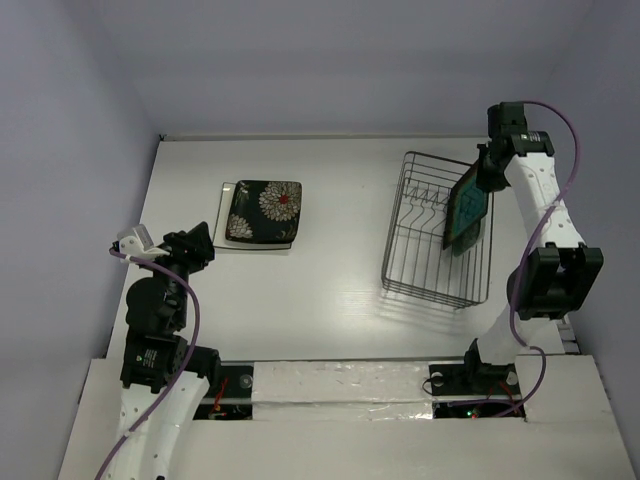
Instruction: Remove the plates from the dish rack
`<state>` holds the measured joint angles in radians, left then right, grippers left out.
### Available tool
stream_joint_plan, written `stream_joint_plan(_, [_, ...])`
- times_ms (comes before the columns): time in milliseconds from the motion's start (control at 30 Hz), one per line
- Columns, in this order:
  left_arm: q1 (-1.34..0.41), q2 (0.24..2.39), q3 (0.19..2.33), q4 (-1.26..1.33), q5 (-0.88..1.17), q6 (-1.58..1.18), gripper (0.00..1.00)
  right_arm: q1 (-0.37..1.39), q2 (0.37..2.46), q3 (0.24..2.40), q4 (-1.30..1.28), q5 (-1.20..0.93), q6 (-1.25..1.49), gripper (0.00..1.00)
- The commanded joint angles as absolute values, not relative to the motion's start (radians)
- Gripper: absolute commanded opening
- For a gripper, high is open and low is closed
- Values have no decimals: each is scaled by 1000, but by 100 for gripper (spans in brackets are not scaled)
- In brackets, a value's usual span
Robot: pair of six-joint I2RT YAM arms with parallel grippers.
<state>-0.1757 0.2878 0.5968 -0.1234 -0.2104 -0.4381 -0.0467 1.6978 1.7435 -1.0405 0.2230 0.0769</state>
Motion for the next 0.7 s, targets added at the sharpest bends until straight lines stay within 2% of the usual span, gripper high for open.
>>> stream_joint_plan(0, [-179, 288, 589, -71, -207, -434, 53, -25, 1710, 1834, -1057, 271, 184, 0])
stream_joint_plan(667, [-179, 287, 588, -69, -207, -436, 53, 38, 1652, 2055, -1103, 387, 152, 0])
